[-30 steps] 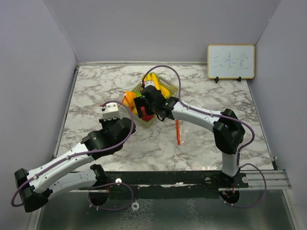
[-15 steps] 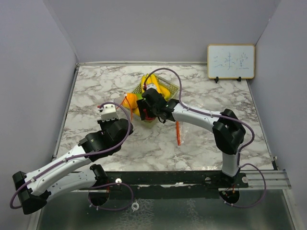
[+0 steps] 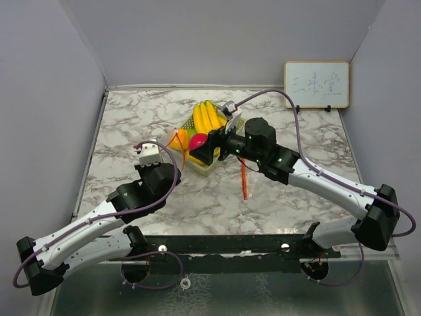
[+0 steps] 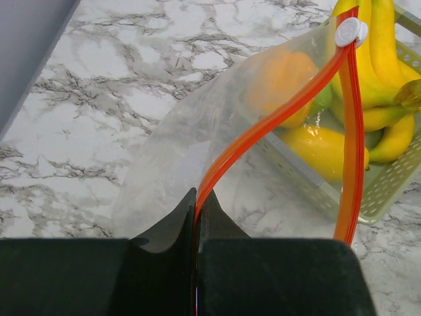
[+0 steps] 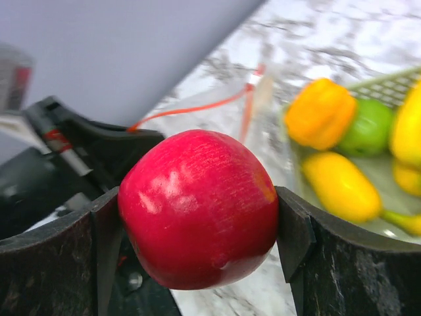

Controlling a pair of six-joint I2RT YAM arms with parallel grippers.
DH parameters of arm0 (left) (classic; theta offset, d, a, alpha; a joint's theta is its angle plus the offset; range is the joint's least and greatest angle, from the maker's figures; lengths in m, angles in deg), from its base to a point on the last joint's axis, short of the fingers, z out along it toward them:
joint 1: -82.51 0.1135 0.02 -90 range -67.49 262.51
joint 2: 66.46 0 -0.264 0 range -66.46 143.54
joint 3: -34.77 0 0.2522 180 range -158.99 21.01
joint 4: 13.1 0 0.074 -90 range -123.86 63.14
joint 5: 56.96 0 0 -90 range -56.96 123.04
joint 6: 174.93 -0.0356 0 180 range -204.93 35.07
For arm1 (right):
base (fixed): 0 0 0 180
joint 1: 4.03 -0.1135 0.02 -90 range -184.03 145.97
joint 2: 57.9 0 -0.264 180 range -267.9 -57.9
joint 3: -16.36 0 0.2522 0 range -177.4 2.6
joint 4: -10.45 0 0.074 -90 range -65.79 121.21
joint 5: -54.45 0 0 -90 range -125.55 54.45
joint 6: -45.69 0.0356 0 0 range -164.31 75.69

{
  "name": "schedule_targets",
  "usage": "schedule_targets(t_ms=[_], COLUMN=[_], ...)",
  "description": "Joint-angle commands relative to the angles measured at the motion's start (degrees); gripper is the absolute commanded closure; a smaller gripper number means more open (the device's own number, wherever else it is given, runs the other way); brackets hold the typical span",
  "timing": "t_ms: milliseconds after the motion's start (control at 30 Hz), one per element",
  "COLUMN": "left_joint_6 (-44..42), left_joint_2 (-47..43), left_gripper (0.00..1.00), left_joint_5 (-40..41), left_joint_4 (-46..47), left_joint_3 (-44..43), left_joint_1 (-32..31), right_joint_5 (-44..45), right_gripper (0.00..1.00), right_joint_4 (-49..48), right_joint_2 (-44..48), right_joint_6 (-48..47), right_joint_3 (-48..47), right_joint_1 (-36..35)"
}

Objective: Place the food in the zip-top bag and seal the zipper
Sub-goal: Pick up the fake fruit from the bin, then place the fake fruit in the zipper food storage bag.

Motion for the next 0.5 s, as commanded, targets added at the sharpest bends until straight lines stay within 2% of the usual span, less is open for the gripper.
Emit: schedule_targets(t_ms=[0,100,300,467], left_joint_6=[-1.3,-1.0,-0.1,1.1], left_joint_2=[-2.6,-3.5,-7.0,-8.4], left_gripper=[1.00,1.00,1.00,1.00], left_joint_5=[-1.8,-2.2,-4.8,-5.9], left_joint_4=[3.2,3.5,5.4,6.1], left_joint_3=[1.0,1.3,1.7,2.9], left_joint_1=[0.1,0.1,0.1,0.1], right_joint_5=[-20.1,-25.4,-27.5,-25.8], right_gripper=[0.49,0.50,0.51,0.51], right_joint_4=[-16.5,-25.6,-39.8,-44.4], right_joint_2=[-2.8,-5.7,-11.1,-13.2], right_joint_6=[6.0,10.5,18.7,22.2], right_joint_3=[3.0,4.2,6.4,7.0], right_joint_1=[-0.1,-0.1,-0.2,-0.2])
